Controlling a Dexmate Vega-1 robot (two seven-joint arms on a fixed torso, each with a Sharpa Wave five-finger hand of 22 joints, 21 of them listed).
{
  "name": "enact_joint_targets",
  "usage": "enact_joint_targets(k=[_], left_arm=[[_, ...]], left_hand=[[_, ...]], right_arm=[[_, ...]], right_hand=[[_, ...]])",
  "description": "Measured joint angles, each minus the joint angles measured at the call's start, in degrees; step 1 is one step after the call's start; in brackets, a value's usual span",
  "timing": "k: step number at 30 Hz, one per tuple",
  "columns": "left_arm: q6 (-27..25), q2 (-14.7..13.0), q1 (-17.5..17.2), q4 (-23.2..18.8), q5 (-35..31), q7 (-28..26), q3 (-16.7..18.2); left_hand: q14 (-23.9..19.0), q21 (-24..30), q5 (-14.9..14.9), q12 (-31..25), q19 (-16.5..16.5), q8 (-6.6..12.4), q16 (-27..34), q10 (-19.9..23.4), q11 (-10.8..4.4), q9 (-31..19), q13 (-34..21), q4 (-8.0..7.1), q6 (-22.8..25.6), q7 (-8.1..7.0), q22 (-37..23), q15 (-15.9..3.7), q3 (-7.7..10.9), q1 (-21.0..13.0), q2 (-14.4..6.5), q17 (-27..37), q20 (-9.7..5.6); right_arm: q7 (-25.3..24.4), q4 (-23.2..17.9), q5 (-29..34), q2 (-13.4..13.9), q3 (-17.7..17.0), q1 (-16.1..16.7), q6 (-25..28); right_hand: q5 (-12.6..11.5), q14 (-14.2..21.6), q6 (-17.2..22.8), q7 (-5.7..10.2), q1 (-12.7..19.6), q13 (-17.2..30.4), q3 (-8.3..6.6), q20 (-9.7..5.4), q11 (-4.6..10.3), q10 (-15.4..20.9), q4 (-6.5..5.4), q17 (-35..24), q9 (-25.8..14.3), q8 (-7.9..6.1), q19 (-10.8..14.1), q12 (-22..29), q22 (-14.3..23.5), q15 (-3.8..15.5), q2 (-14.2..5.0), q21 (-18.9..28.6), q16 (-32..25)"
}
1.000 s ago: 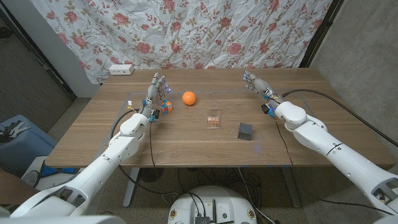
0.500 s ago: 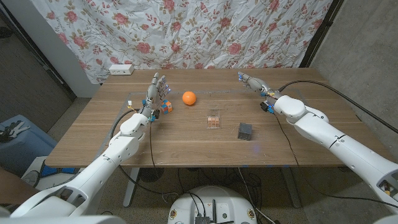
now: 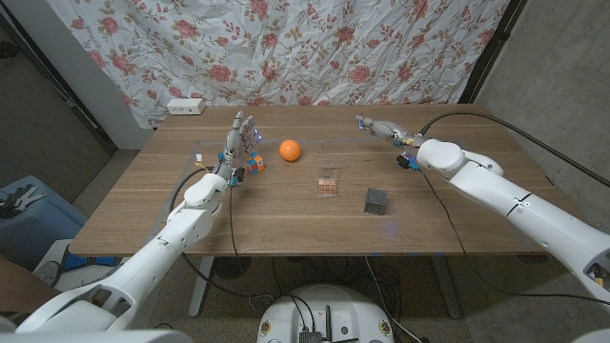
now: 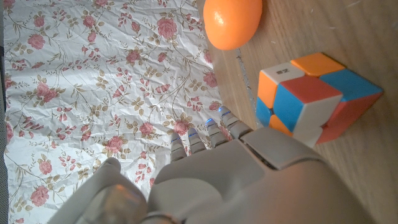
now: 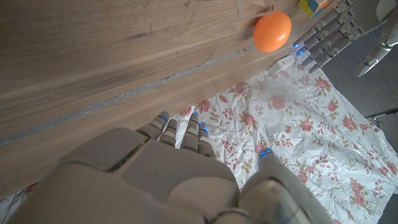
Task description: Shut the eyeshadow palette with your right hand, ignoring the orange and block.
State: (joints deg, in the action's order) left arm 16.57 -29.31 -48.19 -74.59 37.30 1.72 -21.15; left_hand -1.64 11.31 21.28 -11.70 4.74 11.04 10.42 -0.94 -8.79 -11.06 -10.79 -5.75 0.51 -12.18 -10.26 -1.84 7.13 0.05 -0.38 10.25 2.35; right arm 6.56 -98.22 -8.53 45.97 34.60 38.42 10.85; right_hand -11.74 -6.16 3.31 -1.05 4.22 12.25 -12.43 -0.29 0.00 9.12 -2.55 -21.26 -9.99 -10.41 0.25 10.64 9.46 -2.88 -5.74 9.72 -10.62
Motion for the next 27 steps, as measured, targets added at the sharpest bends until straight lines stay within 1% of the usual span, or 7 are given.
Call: enact_joint_targets(k=[3,8,12,14,17,23,27], left_arm=[[0.00,0.00,0.00,0.00,0.00,0.00,0.00],[0.00,-0.01,-0.01,0.00,0.00,0.00,0.00],[0.00,0.00,-0.01,0.00,0.00,0.00,0.00],[0.00,0.00,-0.01,0.00,0.00,0.00,0.00],[0.00,0.01,-0.01,0.00,0.00,0.00,0.00],[0.00,0.01,-0.01,0.00,-0.01,0.00,0.00],[0.00,-0.05,-0.01,-0.07,-0.01,0.00,0.02]], left_hand=[[0.00,0.00,0.00,0.00,0.00,0.00,0.00,0.00,0.00,0.00,0.00,0.00,0.00,0.00,0.00,0.00,0.00,0.00,0.00,0.00,0.00],[0.00,0.00,0.00,0.00,0.00,0.00,0.00,0.00,0.00,0.00,0.00,0.00,0.00,0.00,0.00,0.00,0.00,0.00,0.00,0.00,0.00],[0.00,0.00,0.00,0.00,0.00,0.00,0.00,0.00,0.00,0.00,0.00,0.00,0.00,0.00,0.00,0.00,0.00,0.00,0.00,0.00,0.00],[0.00,0.00,0.00,0.00,0.00,0.00,0.00,0.00,0.00,0.00,0.01,0.00,0.00,0.00,0.00,0.00,0.00,0.00,0.00,0.00,0.00],[0.00,0.00,0.00,0.00,0.00,0.00,0.00,0.00,0.00,0.00,0.00,0.00,0.00,0.00,0.00,0.00,0.00,0.00,0.00,0.00,0.00],[0.00,0.00,0.00,0.00,0.00,0.00,0.00,0.00,0.00,0.00,0.00,0.00,0.00,0.00,0.00,0.00,0.00,0.00,0.00,0.00,0.00],[0.00,0.00,0.00,0.00,0.00,0.00,0.00,0.00,0.00,0.00,0.00,0.00,0.00,0.00,0.00,0.00,0.00,0.00,0.00,0.00,0.00]], right_arm=[[0.50,-0.23,0.39,0.16,0.91,-0.90,0.44],[3.17,-0.45,2.76,0.27,2.44,-2.54,2.50],[5.07,-0.51,4.48,0.27,3.89,-4.04,3.66],[5.76,-0.57,5.24,0.27,4.40,-4.53,4.04],[6.44,-0.71,6.15,0.23,5.20,-5.29,4.46],[7.38,-1.39,7.37,0.01,6.91,-6.82,5.12],[9.90,-2.07,10.73,-0.10,8.03,-7.67,7.32]], right_hand=[[0.00,-0.19,0.05,0.87,0.00,-0.06,0.05,0.62,0.00,0.00,-0.05,0.21,0.00,0.00,-0.61,0.00,0.00,-0.19,0.00,0.00,0.00],[-0.39,-0.20,0.27,1.51,0.00,-0.29,0.24,0.61,0.00,0.00,-0.24,0.46,0.00,0.00,-1.43,0.00,0.00,-0.20,0.00,0.00,0.00],[-0.45,-0.44,0.76,2.00,-0.01,-0.50,0.24,1.20,-0.60,0.60,-0.24,0.66,0.00,-0.41,-2.04,0.46,0.00,-0.76,0.01,0.00,-0.41],[-0.45,-0.05,1.11,2.34,-0.68,-0.54,0.40,1.24,-0.89,1.73,-0.39,0.93,0.00,-0.62,-2.46,0.84,0.00,-1.15,0.67,0.01,-0.64],[-0.45,0.03,1.40,2.59,-1.21,-0.54,0.40,1.32,-1.12,2.35,-0.39,1.07,0.00,-0.67,-2.54,0.85,0.00,-1.23,0.15,0.25,-0.65],[-0.45,0.03,2.87,2.57,-1.21,-0.54,0.40,1.32,-0.71,2.76,-0.39,1.34,0.00,-1.07,-2.54,0.85,0.00,-1.22,0.15,0.25,-0.66],[-0.45,0.26,3.96,2.73,-1.21,-0.54,0.40,1.32,-0.92,2.96,-0.39,1.61,0.00,-1.46,-2.54,0.85,0.00,-1.45,0.16,0.47,-0.66]])
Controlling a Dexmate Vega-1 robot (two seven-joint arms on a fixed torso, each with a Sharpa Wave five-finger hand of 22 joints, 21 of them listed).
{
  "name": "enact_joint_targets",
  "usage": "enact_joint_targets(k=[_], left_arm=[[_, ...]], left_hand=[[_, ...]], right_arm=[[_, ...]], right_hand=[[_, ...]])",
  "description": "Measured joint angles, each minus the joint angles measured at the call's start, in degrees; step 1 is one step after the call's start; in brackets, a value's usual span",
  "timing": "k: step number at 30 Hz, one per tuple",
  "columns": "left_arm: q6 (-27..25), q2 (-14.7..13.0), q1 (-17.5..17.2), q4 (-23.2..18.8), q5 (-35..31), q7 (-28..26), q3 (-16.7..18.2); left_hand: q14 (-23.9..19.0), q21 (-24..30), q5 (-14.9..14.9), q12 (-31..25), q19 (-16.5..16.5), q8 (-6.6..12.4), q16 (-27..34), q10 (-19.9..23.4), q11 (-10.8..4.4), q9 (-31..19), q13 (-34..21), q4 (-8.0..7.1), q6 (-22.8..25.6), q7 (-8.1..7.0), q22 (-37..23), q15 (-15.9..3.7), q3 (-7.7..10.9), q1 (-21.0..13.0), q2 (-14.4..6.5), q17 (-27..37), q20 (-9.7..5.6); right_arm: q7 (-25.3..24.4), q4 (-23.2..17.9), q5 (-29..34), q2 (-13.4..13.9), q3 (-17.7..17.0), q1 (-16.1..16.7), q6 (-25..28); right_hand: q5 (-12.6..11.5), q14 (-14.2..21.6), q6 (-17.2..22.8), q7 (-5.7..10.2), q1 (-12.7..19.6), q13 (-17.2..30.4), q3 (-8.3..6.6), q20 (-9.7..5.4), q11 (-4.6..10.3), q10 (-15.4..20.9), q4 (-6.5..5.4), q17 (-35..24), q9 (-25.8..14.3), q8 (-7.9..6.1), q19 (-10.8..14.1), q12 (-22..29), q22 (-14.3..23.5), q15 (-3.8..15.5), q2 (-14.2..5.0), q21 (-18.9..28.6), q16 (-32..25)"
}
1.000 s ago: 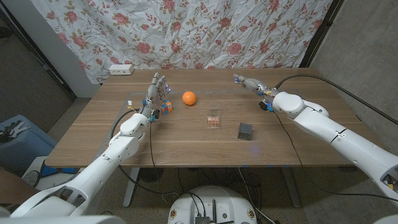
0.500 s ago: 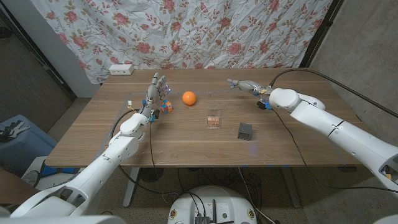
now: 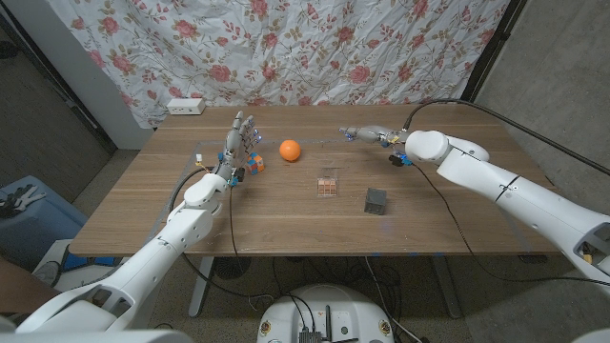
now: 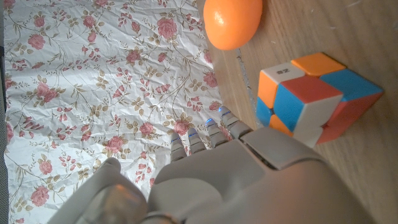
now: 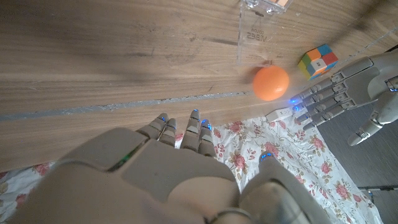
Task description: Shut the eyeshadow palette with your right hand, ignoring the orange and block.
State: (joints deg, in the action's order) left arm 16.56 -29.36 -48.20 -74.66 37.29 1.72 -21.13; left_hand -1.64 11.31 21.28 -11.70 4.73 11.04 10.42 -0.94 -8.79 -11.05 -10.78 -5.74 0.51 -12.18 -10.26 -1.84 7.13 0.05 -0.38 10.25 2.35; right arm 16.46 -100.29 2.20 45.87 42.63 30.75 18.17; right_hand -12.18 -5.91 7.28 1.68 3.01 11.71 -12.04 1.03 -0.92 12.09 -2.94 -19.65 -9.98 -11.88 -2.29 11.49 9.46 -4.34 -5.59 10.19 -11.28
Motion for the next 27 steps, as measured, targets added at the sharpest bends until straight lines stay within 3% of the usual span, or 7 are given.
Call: enact_joint_targets(k=[3,27], left_arm=[[-0.01,-0.01,-0.01,-0.02,0.00,0.00,0.02],[-0.05,0.02,-0.01,-0.03,0.00,-0.02,0.02]], left_hand=[[0.00,0.00,0.00,0.00,0.00,0.00,0.00,0.00,0.00,0.00,0.00,0.00,0.00,0.00,0.00,0.00,0.00,0.00,0.00,0.00,0.00],[0.00,0.00,0.00,0.00,0.00,0.00,0.00,0.00,0.00,0.00,0.00,0.00,0.00,0.00,0.00,0.00,0.00,0.00,0.00,0.00,0.00]], right_arm=[[0.99,-0.50,1.29,-0.14,0.86,-0.75,1.06],[8.32,-0.97,10.21,-2.93,7.34,-5.93,5.49]], right_hand=[[0.00,0.44,0.46,0.39,-0.82,0.01,0.00,0.00,-0.30,0.73,0.00,0.24,-0.12,0.00,0.00,0.42,0.00,0.02,0.82,0.00,-0.40],[-0.34,1.73,1.82,2.24,-0.81,0.16,0.16,0.31,-0.41,2.46,-0.16,1.05,-0.29,-0.22,-1.13,0.87,0.00,0.14,0.82,0.00,-0.86]])
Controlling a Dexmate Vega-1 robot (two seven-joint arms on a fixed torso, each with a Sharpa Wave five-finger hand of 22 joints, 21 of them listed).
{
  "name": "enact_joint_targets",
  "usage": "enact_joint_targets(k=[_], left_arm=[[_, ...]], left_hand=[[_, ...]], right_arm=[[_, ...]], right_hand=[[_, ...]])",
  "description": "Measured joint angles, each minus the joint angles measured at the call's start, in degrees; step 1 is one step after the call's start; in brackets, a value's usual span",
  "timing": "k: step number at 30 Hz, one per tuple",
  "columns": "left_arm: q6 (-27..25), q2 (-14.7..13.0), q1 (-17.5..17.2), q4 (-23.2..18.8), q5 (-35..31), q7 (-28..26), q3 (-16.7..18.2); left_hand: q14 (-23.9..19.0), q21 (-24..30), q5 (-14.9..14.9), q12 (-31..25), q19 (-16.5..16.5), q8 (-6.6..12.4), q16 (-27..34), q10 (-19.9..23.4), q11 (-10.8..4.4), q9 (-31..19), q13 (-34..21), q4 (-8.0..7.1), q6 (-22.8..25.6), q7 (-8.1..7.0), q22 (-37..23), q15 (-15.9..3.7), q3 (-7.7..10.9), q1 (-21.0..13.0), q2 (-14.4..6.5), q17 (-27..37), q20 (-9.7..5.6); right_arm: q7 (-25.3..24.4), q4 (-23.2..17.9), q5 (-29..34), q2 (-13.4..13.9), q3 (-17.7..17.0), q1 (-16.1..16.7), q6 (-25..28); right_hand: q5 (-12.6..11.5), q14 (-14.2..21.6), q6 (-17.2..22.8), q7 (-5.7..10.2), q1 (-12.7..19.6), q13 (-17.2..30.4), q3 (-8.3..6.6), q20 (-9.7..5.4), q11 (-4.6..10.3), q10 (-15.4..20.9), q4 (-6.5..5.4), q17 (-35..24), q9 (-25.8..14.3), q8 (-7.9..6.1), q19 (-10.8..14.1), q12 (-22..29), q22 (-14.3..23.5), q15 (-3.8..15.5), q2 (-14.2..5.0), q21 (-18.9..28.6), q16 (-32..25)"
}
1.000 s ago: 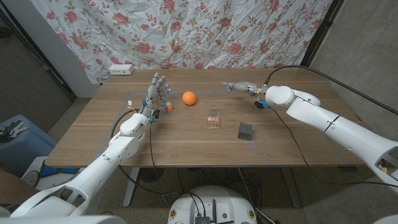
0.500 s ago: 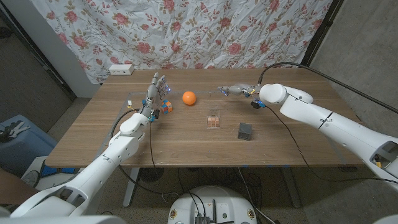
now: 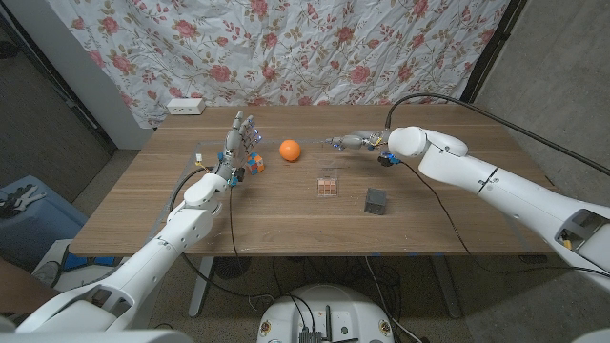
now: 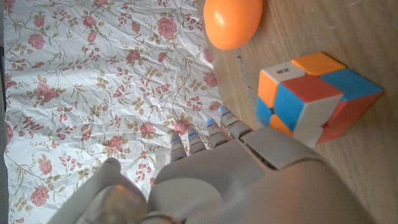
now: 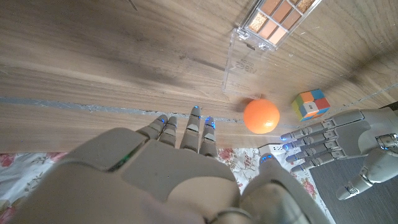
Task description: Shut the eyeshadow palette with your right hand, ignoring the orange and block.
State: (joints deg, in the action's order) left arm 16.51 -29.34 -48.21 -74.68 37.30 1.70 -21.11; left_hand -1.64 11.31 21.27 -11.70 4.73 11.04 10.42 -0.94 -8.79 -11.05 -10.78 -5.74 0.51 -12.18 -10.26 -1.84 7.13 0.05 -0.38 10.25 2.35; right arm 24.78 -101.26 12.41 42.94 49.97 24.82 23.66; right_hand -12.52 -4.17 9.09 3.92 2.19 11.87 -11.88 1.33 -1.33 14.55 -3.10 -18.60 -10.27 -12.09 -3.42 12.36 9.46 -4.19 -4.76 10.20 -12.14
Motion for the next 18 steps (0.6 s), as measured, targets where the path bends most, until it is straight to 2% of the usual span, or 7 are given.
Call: enact_joint_targets(k=[13,18], left_arm=[[0.00,0.01,0.00,0.03,0.00,0.00,-0.02],[0.00,0.00,0.00,0.04,0.00,0.00,-0.02]], left_hand=[[0.00,0.00,0.00,0.00,0.00,0.00,0.00,0.00,0.00,0.00,0.00,0.00,0.00,0.00,0.00,0.00,0.00,0.00,0.00,0.00,0.00],[0.00,0.00,0.00,0.00,0.00,0.00,0.00,0.00,0.00,0.00,0.00,0.00,0.00,0.00,0.00,0.00,0.00,0.00,0.00,0.00,0.00]], right_arm=[[4.06,0.19,3.84,-1.11,2.65,-2.16,1.45],[5.08,0.34,4.70,-1.43,3.19,-2.57,1.70]], right_hand=[[0.00,0.00,0.00,0.00,0.00,0.00,0.24,0.31,0.31,0.30,-0.24,0.14,0.00,0.24,-0.30,0.00,0.00,0.00,0.00,0.00,0.00],[0.00,-0.01,0.31,0.30,-0.32,-0.01,0.24,0.31,0.72,0.71,-0.72,0.27,0.01,0.24,-0.30,0.00,0.00,0.00,-0.30,0.00,0.00]])
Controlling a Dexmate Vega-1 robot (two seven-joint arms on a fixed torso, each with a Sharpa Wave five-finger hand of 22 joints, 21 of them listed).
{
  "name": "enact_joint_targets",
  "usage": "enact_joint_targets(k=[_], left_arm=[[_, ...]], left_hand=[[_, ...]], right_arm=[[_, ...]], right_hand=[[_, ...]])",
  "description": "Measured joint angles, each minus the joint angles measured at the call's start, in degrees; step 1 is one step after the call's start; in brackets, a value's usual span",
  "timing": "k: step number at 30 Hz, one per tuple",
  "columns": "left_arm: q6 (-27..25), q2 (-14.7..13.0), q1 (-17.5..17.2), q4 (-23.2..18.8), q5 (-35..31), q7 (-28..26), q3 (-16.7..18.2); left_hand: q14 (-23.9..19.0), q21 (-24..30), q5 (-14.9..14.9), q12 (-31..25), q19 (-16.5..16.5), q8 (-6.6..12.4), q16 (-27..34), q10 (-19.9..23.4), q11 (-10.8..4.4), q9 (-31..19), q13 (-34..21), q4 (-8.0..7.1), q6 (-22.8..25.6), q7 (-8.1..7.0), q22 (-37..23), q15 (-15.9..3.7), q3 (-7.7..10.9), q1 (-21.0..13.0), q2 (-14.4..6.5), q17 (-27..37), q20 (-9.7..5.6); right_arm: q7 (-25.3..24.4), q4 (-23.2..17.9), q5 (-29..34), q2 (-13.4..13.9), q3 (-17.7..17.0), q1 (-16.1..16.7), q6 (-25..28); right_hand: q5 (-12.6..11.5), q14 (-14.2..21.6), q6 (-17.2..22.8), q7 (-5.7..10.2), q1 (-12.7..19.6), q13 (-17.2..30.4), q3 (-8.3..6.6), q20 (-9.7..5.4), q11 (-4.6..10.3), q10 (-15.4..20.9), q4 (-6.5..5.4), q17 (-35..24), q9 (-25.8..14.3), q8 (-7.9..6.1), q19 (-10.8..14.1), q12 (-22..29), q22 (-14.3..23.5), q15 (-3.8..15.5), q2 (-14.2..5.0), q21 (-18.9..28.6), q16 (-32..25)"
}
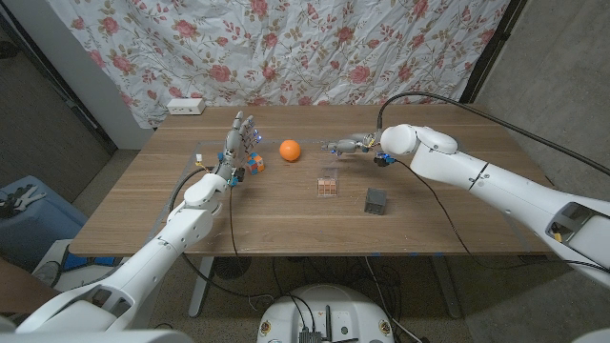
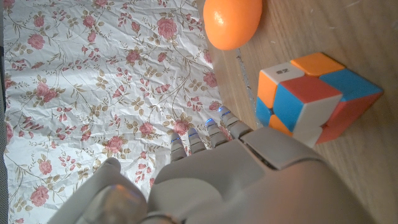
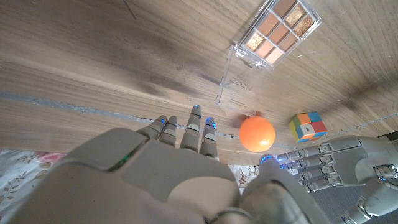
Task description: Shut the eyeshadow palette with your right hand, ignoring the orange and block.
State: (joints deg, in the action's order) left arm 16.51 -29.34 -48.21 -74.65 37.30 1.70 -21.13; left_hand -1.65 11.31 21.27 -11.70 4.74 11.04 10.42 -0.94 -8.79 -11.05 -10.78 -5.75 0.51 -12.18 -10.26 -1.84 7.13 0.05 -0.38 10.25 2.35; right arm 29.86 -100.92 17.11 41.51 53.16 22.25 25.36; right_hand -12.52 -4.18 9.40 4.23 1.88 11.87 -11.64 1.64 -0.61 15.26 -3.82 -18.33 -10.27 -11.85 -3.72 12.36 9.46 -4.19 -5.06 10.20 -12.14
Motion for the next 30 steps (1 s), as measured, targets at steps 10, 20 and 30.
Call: enact_joint_targets(k=[10,20,30], left_arm=[[0.00,0.00,-0.01,0.00,0.01,0.02,0.00],[0.02,0.00,-0.01,0.00,0.02,0.02,0.00],[0.02,0.01,-0.01,0.00,0.02,0.03,0.00]], left_hand=[[0.00,0.00,0.00,0.00,0.00,0.00,0.00,0.00,0.00,0.00,0.00,0.00,0.00,0.00,0.00,0.00,0.00,0.00,0.00,0.00,0.00],[0.00,0.00,0.00,0.00,0.00,0.00,0.00,0.00,0.00,0.00,0.00,0.00,0.00,0.00,0.00,0.00,0.00,0.00,0.00,0.00,0.00],[0.00,0.00,0.00,0.00,0.00,0.00,0.00,0.00,0.00,0.00,0.00,0.00,0.00,0.00,0.00,0.00,0.00,0.00,0.00,0.00,0.00]], right_arm=[[1.46,0.59,1.00,-0.74,0.72,-0.73,0.04],[2.93,1.18,1.93,-1.57,1.32,-1.46,-0.43],[3.91,1.76,2.52,-2.29,1.90,-2.16,-0.68]], right_hand=[[-0.21,1.06,1.86,0.20,-0.45,0.51,0.15,0.32,-0.11,1.95,-0.63,0.27,0.00,-0.24,-0.32,0.85,0.00,-0.19,0.46,0.00,-0.46],[-0.42,2.39,4.44,0.05,-1.34,0.80,0.63,0.53,0.20,3.69,-1.10,0.53,0.00,-0.91,-0.53,1.43,0.00,0.06,1.36,0.00,-1.16],[-0.42,3.39,6.79,-0.23,-1.34,1.09,1.03,0.75,0.03,5.87,-1.50,0.71,-0.29,-1.34,-0.75,2.06,0.00,0.11,1.36,0.00,-1.33]])
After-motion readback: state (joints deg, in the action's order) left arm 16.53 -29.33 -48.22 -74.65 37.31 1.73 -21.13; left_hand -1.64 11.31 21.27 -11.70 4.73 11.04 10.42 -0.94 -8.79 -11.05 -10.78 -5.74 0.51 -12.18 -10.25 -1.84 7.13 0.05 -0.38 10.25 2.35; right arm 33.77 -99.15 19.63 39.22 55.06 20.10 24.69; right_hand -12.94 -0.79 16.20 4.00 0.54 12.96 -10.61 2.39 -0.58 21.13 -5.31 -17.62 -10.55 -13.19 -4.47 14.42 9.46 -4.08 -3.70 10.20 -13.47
